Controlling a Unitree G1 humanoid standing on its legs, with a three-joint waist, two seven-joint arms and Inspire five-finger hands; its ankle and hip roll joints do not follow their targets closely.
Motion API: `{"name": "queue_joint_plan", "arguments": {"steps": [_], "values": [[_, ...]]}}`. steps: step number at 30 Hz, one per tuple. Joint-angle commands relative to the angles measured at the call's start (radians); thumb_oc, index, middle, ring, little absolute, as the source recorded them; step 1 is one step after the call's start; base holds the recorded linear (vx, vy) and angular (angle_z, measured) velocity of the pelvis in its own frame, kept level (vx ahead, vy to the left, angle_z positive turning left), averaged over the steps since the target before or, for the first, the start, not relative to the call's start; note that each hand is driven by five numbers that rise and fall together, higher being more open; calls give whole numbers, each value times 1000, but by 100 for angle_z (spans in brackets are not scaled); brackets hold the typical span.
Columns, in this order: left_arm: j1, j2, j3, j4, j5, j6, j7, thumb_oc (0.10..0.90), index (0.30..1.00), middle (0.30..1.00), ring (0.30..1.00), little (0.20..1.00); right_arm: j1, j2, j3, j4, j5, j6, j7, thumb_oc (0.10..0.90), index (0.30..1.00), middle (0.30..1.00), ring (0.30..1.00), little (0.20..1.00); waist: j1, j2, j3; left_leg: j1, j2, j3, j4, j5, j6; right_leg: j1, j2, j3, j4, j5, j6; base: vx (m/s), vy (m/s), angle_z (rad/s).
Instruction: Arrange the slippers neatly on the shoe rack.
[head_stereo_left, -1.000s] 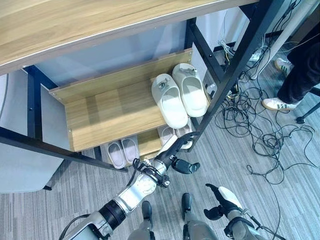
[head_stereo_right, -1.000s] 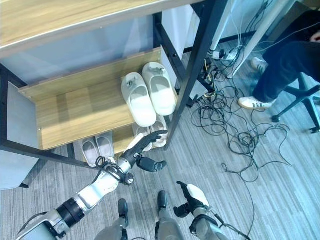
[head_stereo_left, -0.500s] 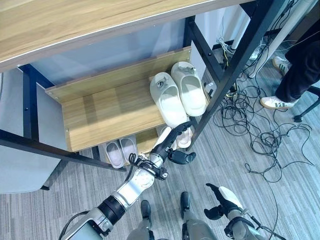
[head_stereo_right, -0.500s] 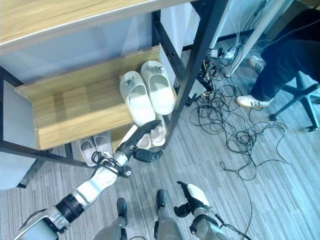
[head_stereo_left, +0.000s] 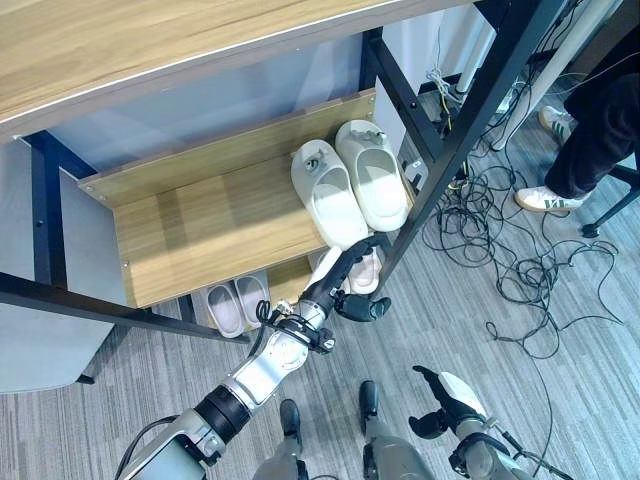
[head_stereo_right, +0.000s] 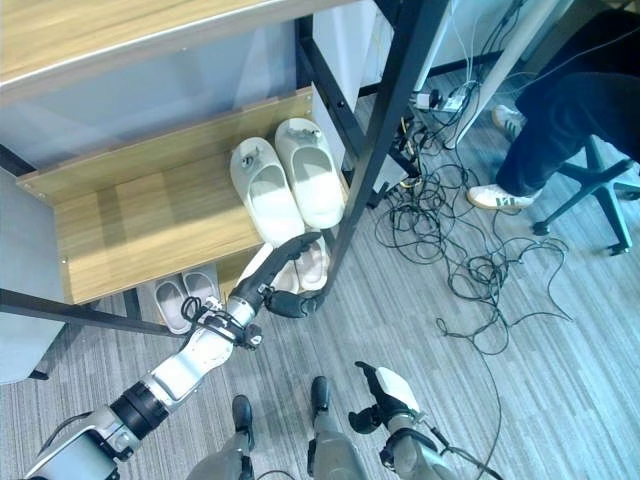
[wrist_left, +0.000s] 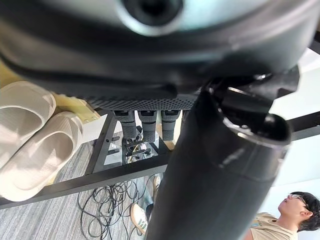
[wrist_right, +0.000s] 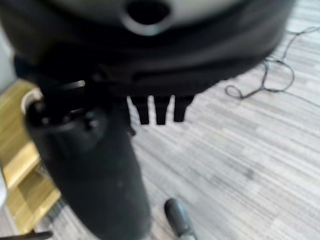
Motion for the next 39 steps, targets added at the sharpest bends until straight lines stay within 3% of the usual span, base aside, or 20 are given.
{"name": "queue_joint_plan", "arguments": {"steps": [1,23,31,39], "values": [[-136,-60,56,24,-6,-78,53,800,900,900,900,900,29,-51,-21,-41,-1,-29,-52,800,900,900,900,900,5,-47,-62,-23,-36,16,2,-61,15,-69,-10,69,108,-123,35,0,0,0],[-163,-63,46,30,-15,-83,47,800,900,900,900,900,27,-45,-20,-11,5,-25,-57,800,900,900,900,900,3,-51,-62,-25,-38,17,2,-57,16,-69,-12,74,110,-121,34,0,0,0],[-13,-35,44,-16,-45,-78,-22,800,900,900,900,900,19,-10,-31,29,17,-13,-51,800,900,900,900,900,24,-56,-76,8,-41,7,2,-63,15,-20,-16,57,103,-129,39,1,0,0],[182,57,66,-121,-87,-79,-124,800,900,900,900,900,3,44,-34,101,19,2,-32,800,900,900,900,900,61,-71,-111,59,-49,-8,2,-79,14,49,-18,28,87,-133,50,11,5,5]]}}
